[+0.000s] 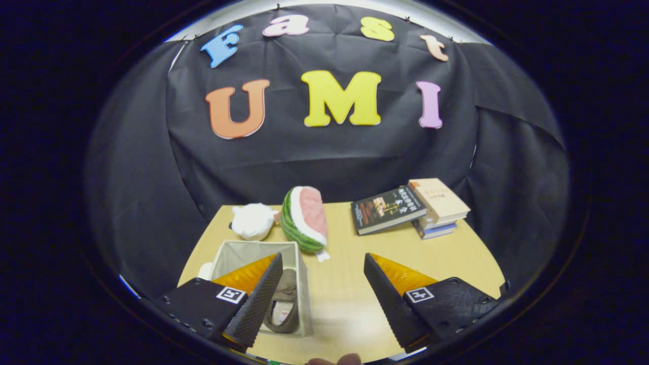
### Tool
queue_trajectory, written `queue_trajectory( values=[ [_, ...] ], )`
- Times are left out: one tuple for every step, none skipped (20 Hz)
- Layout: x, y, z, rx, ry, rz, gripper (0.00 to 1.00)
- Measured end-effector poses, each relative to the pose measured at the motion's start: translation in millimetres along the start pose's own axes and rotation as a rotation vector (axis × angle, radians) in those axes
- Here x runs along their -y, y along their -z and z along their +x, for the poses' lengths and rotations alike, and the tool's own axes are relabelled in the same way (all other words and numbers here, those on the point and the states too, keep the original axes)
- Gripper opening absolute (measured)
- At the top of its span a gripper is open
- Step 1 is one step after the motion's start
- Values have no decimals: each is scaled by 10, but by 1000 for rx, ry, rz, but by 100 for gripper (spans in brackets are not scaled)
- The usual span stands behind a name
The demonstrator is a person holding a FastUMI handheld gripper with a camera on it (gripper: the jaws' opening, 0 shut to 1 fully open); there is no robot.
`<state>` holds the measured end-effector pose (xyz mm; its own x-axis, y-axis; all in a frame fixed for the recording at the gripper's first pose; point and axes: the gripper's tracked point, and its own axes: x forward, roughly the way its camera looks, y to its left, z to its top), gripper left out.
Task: Open the storage box then place both shoes into the box .Put the left shoe in first, then the right shoe, with the right side of both shoes facing outward in a uniform manner.
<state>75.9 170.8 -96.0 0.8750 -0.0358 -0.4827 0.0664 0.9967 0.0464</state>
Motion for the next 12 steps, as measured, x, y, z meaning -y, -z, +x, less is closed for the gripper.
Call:
queue_trajectory(
  values=[
    [161, -88, -125, 41, 11, -5, 98],
    [311, -171, -248, 77, 21, -6, 98],
    [435, -240, -367, 111, 25, -6, 98],
    [560, -316, -492, 145, 28, -8, 98],
    [678, -387, -603, 180, 32, -13, 98],
    [793, -453, -722, 214, 37, -19, 98],
    [896, -485, -820, 242, 44, -22, 98],
    [974, -516, -919, 262, 47, -15, 98],
    [1025, -526, -992, 273, 44, 1, 98],
    [1057, -505, -1068, 276, 35, 14, 98],
    [1121, -493, -1131, 280, 37, 22, 98],
    [1187, -498, -1186, 291, 42, 26, 98]
  ],
)
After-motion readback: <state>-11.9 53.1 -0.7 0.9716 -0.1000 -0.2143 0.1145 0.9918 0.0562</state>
